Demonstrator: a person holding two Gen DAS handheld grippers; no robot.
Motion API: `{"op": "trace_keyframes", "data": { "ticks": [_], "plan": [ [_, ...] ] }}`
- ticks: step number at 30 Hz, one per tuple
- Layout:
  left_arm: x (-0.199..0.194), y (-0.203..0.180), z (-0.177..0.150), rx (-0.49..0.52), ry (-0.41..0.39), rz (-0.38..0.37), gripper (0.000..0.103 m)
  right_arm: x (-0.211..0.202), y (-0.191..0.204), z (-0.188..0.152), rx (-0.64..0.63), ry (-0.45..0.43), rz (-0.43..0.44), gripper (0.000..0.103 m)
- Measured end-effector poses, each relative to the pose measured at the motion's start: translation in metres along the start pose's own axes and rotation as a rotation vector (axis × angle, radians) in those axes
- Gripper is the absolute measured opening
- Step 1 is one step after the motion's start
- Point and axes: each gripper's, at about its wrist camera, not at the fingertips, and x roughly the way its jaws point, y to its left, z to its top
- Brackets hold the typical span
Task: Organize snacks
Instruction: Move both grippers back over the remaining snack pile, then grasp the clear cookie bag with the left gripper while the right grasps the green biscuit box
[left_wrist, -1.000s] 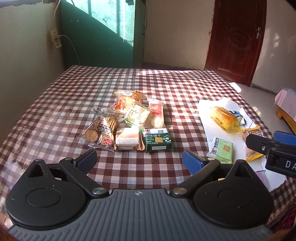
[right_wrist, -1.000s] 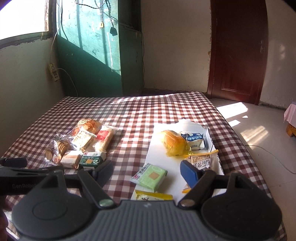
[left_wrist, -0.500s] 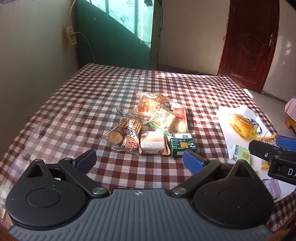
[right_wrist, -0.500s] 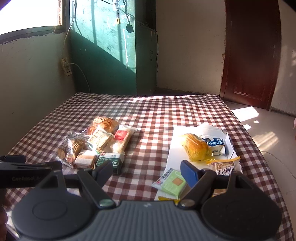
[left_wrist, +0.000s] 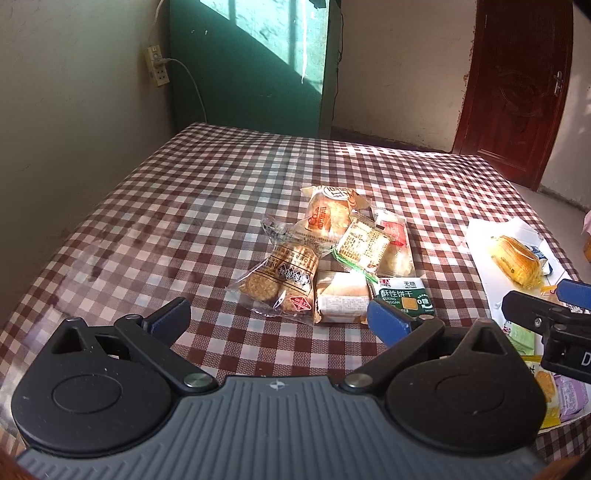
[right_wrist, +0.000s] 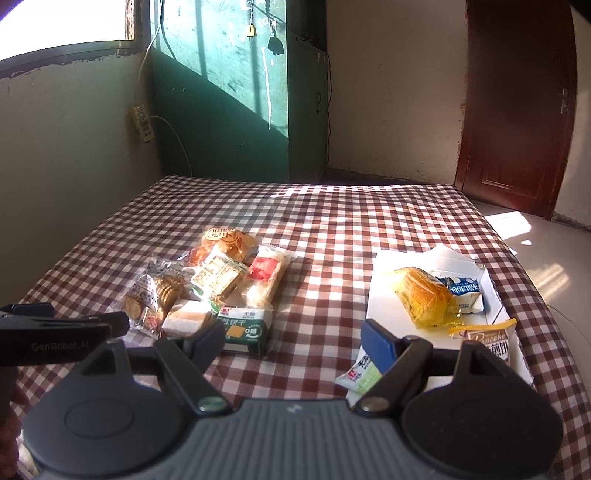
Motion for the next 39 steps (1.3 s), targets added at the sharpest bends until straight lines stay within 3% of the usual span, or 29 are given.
{"op": "trace_keyframes", "data": {
  "ticks": [9, 19, 30, 37, 39],
  "plan": [
    [0.043, 0.005, 0.015, 0.039, 0.009, 0.008, 0.103, 0.029, 0.014, 0.001, -0.012, 0.030, 0.018, 0.080],
    [0.109, -0.003, 0.025, 0.090, 0.088, -0.015, 0.103, 0.061, 0.018, -0.001, -0.008, 0.073, 0.023, 0.081],
    [0.135, 0.024, 0.020, 0.053, 0.102, 0.008, 0.103, 0.097, 0.020, -0.004, -0.006, 0.118, 0.031, 0.083],
    [0.136, 0.010, 0.021, 0.063, 0.065, -0.021, 0.103, 0.121, 0.030, -0.003, 0.012, 0.150, 0.064, 0.083],
    [0.133, 0.007, 0.019, 0.076, 0.048, -0.024, 0.090, 0.129, 0.033, -0.005, 0.005, 0.165, 0.039, 0.083]
  ]
}}
